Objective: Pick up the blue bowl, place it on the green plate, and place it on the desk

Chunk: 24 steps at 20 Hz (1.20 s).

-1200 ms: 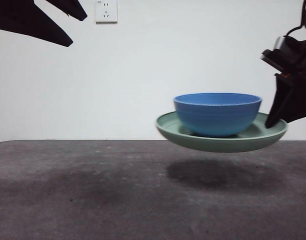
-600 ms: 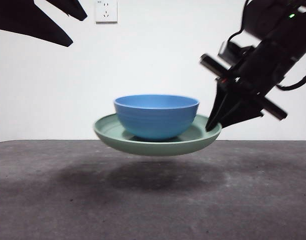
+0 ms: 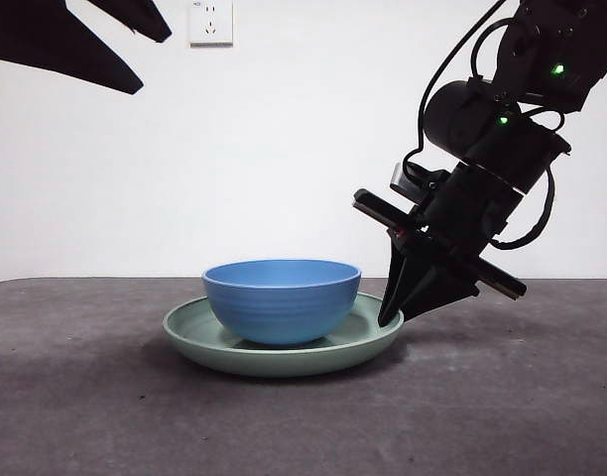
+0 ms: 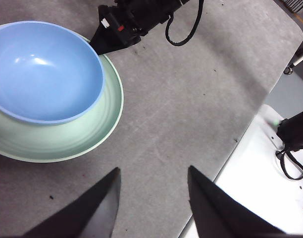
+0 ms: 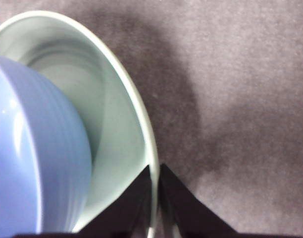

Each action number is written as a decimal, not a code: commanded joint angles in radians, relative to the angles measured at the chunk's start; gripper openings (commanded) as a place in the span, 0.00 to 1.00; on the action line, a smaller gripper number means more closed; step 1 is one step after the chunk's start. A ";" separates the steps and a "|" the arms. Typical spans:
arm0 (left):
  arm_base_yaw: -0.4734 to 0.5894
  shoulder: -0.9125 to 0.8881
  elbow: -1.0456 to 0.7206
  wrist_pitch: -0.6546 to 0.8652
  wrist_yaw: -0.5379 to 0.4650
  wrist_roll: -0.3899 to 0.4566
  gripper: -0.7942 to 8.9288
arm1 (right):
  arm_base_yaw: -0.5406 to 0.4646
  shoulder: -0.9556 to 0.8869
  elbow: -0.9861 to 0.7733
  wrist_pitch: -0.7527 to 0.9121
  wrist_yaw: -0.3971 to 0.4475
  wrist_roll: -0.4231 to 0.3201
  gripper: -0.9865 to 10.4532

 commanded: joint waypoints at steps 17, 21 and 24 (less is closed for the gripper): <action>-0.006 0.005 0.008 0.008 0.005 0.007 0.31 | 0.008 -0.229 0.026 -0.172 0.104 -0.124 0.25; -0.006 0.005 0.008 0.008 0.005 0.007 0.31 | 0.024 -0.443 0.026 -0.303 0.096 -0.224 0.25; -0.006 0.005 0.008 0.008 0.005 0.007 0.31 | 0.045 -0.589 0.025 -0.403 0.095 -0.273 0.25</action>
